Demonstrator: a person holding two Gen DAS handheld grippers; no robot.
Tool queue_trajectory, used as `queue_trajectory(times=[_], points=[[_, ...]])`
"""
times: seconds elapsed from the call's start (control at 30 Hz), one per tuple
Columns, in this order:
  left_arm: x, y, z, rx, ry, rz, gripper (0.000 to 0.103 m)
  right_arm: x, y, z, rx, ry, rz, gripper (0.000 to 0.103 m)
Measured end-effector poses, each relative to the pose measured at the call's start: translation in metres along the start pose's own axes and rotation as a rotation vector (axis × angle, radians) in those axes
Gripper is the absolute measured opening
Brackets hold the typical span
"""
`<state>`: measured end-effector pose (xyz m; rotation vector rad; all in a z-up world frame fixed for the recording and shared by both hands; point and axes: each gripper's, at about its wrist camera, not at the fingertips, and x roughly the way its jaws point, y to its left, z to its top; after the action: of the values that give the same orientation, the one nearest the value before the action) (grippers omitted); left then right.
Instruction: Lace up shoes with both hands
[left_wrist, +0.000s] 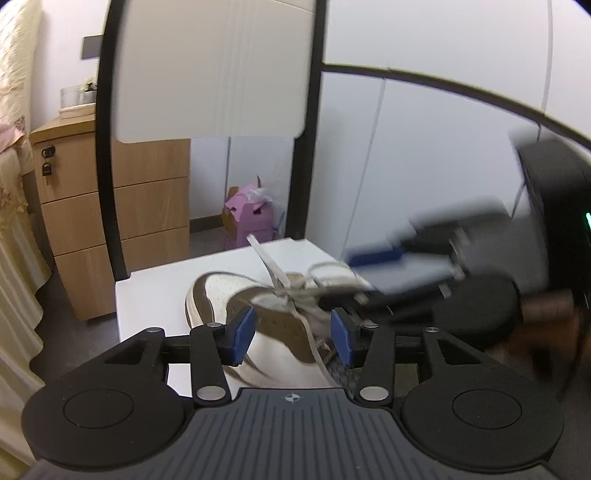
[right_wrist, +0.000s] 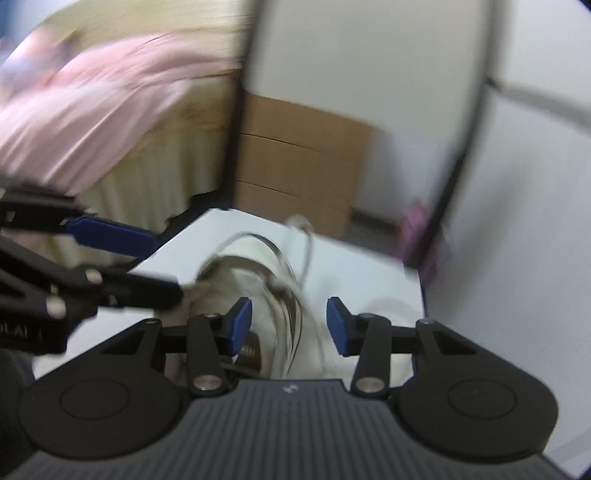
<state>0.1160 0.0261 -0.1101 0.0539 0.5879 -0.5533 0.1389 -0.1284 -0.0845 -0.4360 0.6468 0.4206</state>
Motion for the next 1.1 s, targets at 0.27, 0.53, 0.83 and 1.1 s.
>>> queue_trajectory(times=[0.27,0.53,0.83,1.1], points=[[0.011,0.005,-0.006,0.001,0.046,0.008,0.05,0.042,0.026,0.037,-0.717,0.153,0.236,0.036],[0.013,0.011,-0.005,-0.026,0.054,0.0,0.051,0.077,0.055,0.028,-1.185,0.327,0.259,0.008],[0.021,0.005,-0.002,0.036,0.045,0.05,0.051,0.081,0.042,0.047,-0.936,0.357,0.211,0.004],[0.038,0.001,-0.001,0.06,0.078,0.076,0.044,0.061,0.04,0.042,-0.83,0.354,0.221,0.0]])
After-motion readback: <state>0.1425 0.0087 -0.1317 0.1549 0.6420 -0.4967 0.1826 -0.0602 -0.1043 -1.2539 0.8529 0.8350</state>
